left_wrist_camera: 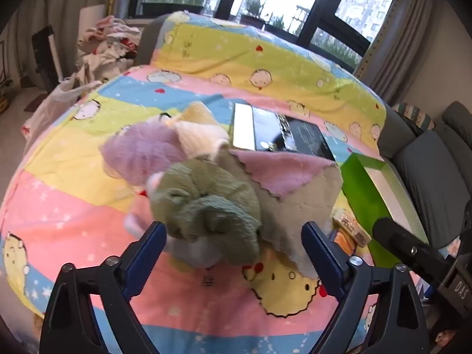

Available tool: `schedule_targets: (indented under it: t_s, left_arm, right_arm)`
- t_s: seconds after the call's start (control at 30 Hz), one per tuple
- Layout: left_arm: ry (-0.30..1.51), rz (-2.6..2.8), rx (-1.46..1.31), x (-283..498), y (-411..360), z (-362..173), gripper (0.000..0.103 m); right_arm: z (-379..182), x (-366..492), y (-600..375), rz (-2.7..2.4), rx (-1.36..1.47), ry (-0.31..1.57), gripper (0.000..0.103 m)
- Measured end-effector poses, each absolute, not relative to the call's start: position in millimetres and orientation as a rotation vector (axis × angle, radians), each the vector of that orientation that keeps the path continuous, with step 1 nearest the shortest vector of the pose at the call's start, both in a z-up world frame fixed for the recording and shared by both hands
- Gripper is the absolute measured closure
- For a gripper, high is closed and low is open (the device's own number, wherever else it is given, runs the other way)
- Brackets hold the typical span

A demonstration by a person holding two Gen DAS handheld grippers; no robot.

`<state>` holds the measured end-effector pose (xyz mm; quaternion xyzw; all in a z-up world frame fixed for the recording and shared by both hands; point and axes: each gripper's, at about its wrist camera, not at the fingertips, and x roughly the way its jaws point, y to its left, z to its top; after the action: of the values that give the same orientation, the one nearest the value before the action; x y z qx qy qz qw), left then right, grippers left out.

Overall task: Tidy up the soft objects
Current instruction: 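Grasp the grey-and-pink knitted cloth with the right gripper and lift it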

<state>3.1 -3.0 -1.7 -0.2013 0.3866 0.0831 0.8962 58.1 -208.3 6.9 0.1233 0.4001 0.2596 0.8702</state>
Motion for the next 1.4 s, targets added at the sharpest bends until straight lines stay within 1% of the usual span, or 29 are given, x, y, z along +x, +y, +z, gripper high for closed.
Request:
schedule_targets:
  t_s: [0.13,0.2,0.33,0.37,0.43,0.53,0.6,0.63,0.7,0.73,0.77,0.8,0.83,0.87,0.9,0.93,0.97,1.1,1.17,1.4]
  left_arm:
    - [0.848,0.142,-0.405,15,-17,-10,0.027]
    - [0.857,0.134,-0.396,20,-24,-12,0.029]
    - [0.877,0.154,-0.367,35,-44,-22,0.030]
    - [0.911,0.157,-0.402,34,-41,-24,0.030]
    - [0.914,0.144,-0.429,38,-44,-24,0.030]
    - [0.922,0.133,-0.412,43,-52,-28,0.030]
    - [0.933,0.123,-0.410,47,-53,-34,0.030]
    - [0.973,0.107,-0.445,44,-49,-36,0.037]
    - [0.983,0.081,-0.494,48,-49,-43,0.045]
    - [1.004,0.063,-0.516,53,-52,-48,0.046]
    - [1.028,0.048,-0.534,55,-56,-51,0.048]
    - [1.042,0.029,-0.545,56,-62,-52,0.055]
    - [1.043,0.026,-0.519,58,-64,-55,0.060]
    - [1.041,0.022,-0.502,60,-68,-56,0.063]
    - [1.032,0.021,-0.493,61,-70,-56,0.067]
    - [1.021,0.024,-0.488,62,-72,-56,0.070]
    - [1.011,0.022,-0.486,61,-74,-56,0.071]
    - [0.950,0.034,-0.401,58,-78,-49,0.073]
    - [0.916,0.027,-0.349,57,-83,-37,0.073]
    - [0.814,-0.015,-0.253,66,-106,5,0.073]
  right_arm:
    - [5,76,-203,0.579,0.283,0.878,0.007]
    - [4,90,-194,0.605,0.271,0.910,0.007]
    - [4,122,-178,0.585,0.201,0.972,0.009]
    - [4,129,-175,0.576,0.182,0.981,0.009]
    - [2,136,-174,0.581,0.161,0.985,0.010]
    - [-12,142,-179,0.636,0.201,1.005,0.010]
    - [-21,148,-180,0.651,0.230,1.040,0.015]
    - [-25,150,-179,0.650,0.235,1.056,0.019]
    - [-29,153,-181,0.648,0.245,1.071,0.023]
    - [-30,153,-182,0.659,0.258,1.066,0.029]
    - [-33,153,-184,0.680,0.276,1.067,0.039]
    - [-36,153,-185,0.700,0.289,1.078,0.045]
    - [-39,155,-186,0.706,0.293,1.089,0.064]
    - [-42,154,-188,0.706,0.297,1.096,0.069]
    - [-42,153,-190,0.712,0.305,1.089,0.070]
    - [-42,153,-192,0.719,0.313,1.078,0.076]
    - [-40,151,-194,0.726,0.323,1.067,0.080]
    - [-23,141,-203,0.742,0.344,1.004,0.086]
    - [-8,135,-211,0.783,0.376,0.948,0.089]
    - [40,118,-247,0.816,0.490,0.765,0.091]
